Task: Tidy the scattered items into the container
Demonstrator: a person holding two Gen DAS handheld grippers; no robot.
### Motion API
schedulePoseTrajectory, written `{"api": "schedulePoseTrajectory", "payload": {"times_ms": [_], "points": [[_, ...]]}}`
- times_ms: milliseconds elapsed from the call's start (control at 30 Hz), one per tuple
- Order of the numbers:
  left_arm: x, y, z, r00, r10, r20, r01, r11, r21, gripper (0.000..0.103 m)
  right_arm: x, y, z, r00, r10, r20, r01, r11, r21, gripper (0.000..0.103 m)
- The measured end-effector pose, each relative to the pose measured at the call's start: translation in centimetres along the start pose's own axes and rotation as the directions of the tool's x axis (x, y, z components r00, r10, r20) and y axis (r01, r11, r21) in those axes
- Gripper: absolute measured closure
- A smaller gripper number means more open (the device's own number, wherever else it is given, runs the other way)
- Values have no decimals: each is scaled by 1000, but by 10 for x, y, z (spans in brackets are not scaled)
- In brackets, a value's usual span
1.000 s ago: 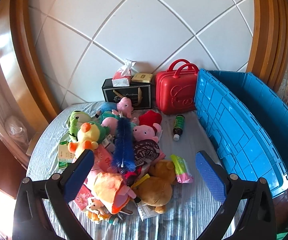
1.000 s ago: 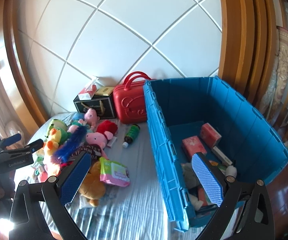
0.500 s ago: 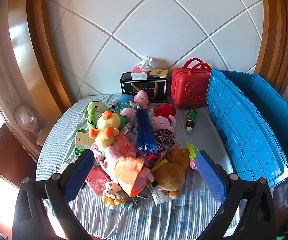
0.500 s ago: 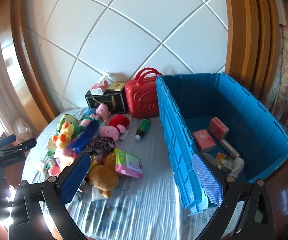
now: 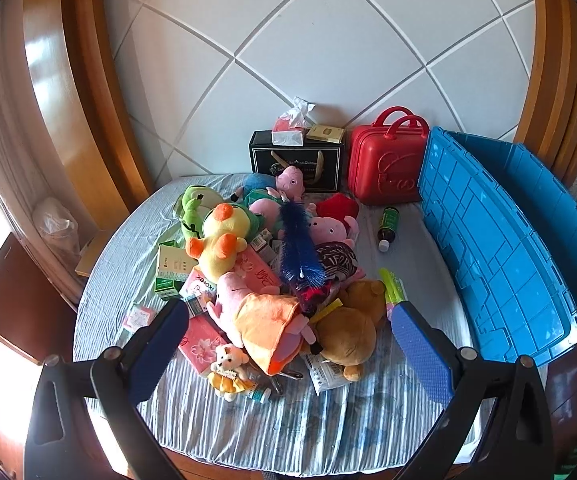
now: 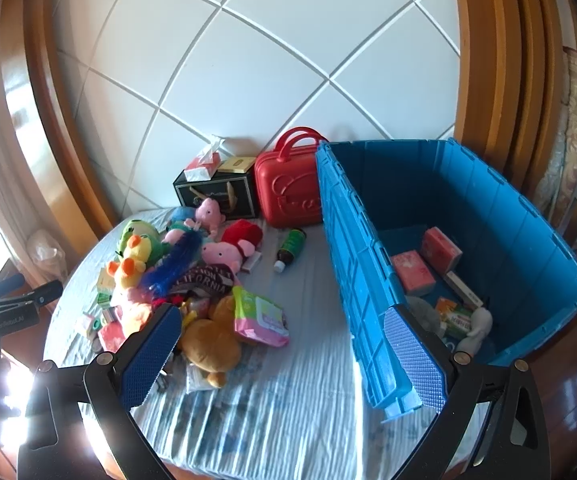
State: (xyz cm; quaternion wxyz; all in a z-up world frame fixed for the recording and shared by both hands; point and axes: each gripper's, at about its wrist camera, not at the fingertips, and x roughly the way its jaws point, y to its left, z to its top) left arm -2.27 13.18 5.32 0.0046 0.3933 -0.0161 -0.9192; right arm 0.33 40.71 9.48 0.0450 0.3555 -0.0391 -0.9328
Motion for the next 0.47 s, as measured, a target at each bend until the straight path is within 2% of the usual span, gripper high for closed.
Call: {"api": "schedulePoseTrajectory", "payload": {"times_ms": [167, 467], "points": [[-4, 2, -1, 1000, -3, 9, 3, 1000, -19, 0, -1, 0, -1, 1000, 1, 2, -1, 1000, -3, 0], [-9, -5, -2, 1000, -9, 19, 9, 1000, 11, 0, -2, 1, -2, 1000, 2, 1, -2, 1000, -3, 0]]}}
